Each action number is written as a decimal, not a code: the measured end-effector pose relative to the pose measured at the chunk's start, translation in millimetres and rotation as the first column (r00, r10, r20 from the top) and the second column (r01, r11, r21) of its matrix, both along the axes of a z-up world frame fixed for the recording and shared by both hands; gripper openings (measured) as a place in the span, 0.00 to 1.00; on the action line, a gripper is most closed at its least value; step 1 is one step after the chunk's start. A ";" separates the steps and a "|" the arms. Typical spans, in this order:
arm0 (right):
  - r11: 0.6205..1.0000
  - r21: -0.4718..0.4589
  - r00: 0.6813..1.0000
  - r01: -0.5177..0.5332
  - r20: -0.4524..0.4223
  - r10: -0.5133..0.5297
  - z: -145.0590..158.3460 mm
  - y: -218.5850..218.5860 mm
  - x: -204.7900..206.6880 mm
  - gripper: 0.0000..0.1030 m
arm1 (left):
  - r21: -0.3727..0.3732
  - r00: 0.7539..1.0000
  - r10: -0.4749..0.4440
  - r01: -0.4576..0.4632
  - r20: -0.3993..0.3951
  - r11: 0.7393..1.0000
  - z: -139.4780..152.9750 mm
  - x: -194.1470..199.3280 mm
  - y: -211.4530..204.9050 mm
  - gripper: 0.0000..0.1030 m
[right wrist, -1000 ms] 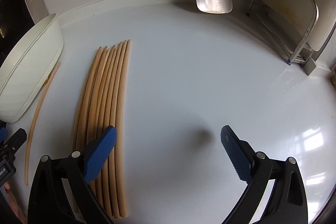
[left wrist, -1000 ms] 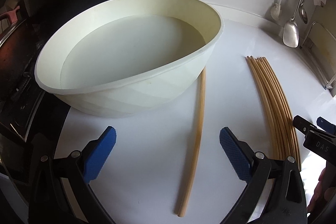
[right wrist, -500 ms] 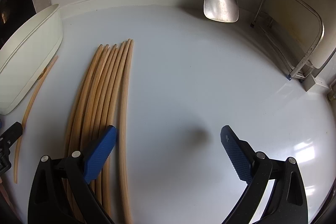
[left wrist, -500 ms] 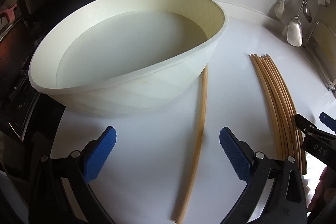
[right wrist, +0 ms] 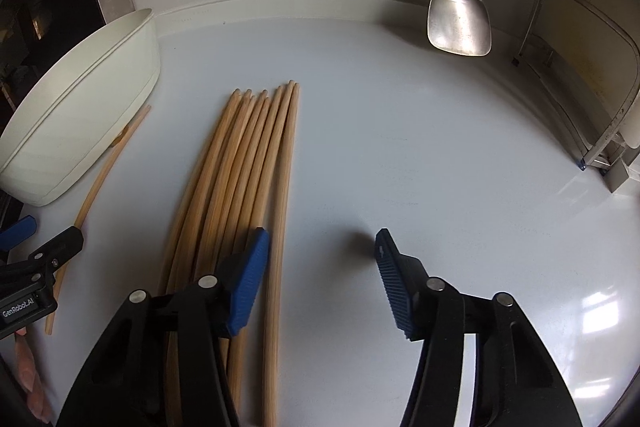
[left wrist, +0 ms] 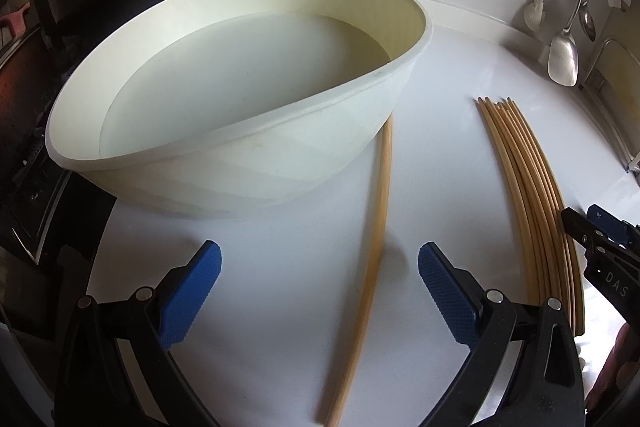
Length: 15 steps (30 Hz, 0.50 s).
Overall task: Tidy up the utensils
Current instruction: 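Close the right gripper on one wooden chopstick while the left gripper grasps another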
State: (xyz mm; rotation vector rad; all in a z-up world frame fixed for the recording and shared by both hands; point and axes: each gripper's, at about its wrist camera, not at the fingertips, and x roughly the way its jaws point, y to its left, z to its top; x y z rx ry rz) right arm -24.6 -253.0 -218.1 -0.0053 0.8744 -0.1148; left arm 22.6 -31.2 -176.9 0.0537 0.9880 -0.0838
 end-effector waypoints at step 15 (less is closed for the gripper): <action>1.000 0.000 1.000 -0.009 -0.004 0.009 5.5 -9.3 -18.3 0.23 | -0.009 1.000 -0.014 0.014 0.018 1.000 -1.4 -5.9 -6.0 0.93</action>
